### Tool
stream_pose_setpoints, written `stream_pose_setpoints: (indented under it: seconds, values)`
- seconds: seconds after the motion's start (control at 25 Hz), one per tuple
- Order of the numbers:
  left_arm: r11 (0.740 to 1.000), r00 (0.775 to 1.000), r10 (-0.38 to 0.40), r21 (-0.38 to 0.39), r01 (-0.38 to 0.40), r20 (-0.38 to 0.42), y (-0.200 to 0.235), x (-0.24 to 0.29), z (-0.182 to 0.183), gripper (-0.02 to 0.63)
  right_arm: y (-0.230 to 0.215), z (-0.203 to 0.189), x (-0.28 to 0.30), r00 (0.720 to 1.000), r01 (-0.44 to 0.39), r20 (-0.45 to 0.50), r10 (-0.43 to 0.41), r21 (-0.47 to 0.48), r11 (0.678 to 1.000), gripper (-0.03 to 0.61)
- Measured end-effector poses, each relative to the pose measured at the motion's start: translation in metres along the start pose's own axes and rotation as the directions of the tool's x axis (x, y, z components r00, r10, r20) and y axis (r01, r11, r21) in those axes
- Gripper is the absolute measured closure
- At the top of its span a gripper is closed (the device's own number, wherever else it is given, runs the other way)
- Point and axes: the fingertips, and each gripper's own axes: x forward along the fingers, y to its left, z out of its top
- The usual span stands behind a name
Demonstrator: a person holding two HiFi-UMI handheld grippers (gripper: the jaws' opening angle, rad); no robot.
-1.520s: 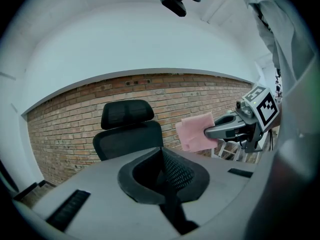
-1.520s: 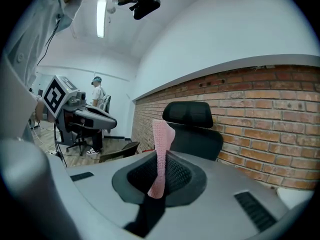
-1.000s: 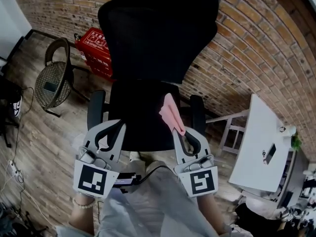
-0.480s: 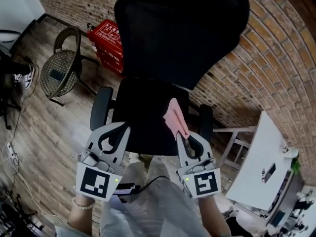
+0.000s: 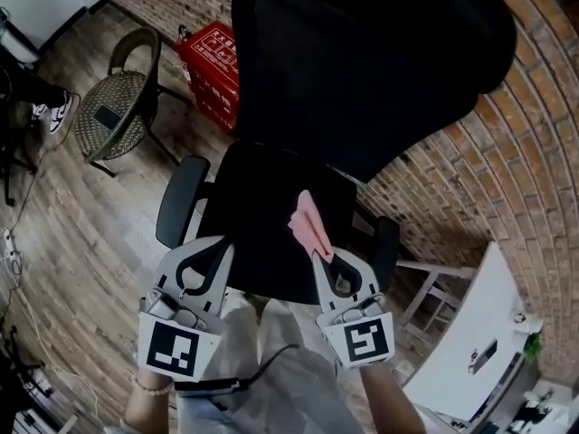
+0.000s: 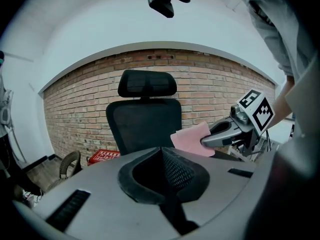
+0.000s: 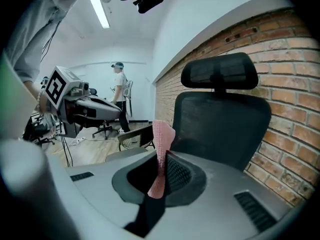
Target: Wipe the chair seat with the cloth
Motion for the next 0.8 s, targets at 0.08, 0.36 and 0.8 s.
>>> stream_pose_setpoints:
  seconds: [0.08,0.36,0.8]
  values:
    - [1.0,1.0,0.019,-0.007,-0.019,-0.011,0.004,0.007,-0.013,0.595,-0.002,-0.01,0.018,1.0,-0.026,-0.016,0.026,-0.016,1.0,0.523]
    - [0.994,0.995,0.084,-0.06,-0.087,-0.056,0.02,0.027,-0.066,0.595,-0.008,-0.056,0.094,0.993,-0.099,-0.072,0.096,-0.034,0.995,0.523]
    - [0.985,0.985,0.124,-0.107,-0.137,-0.118,0.027,0.063,-0.145,0.595,0.035,-0.122,0.226,0.963,-0.251,-0.111,0.247,-0.024,0.968,0.523]
